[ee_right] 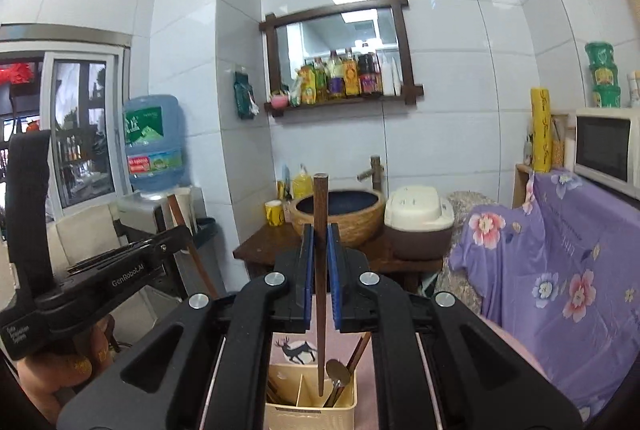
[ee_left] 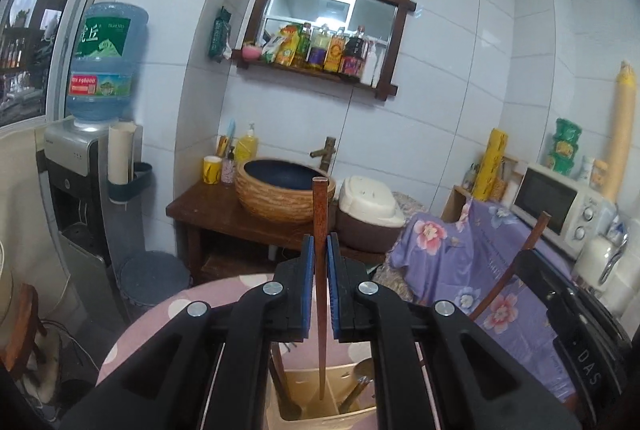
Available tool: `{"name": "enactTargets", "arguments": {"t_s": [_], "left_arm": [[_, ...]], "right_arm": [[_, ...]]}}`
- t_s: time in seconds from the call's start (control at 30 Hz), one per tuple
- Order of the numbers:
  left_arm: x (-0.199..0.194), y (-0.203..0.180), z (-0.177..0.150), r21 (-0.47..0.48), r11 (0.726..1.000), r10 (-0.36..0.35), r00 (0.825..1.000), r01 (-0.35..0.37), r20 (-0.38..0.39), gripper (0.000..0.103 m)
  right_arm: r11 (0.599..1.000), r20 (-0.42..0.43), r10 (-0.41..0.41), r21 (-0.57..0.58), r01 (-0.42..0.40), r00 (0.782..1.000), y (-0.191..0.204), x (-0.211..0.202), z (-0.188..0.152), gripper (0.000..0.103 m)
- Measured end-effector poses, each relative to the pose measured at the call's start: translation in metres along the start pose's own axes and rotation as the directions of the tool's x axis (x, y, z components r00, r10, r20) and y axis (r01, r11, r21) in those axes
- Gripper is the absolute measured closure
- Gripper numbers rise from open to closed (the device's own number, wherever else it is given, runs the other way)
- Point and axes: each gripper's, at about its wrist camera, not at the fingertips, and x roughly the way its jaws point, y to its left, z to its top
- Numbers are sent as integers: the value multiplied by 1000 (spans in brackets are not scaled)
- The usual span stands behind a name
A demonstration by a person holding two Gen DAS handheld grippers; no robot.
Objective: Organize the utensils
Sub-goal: 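Carry both chopsticks over the cream holder, lower them in and open both tools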
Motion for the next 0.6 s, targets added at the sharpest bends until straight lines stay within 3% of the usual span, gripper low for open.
{"name": "enactTargets", "arguments": {"t_s": [0.23,0.4,0.6], "left_arm": [[27,13,-69,2,1000,24,996,-24,-91,95],[33,16,-93,12,1000,26,992,-25,-125,95],[39,18,-106,24,999,33,986,-30,-165,96]], "right_arm": [[1000,-114,-17,21,19,993,-8,37,-67,95],[998,-164,-18,49,26,986,-16,48,-92,95],[997,-167,-6,77,19,986,-27,45,-106,95]]}}
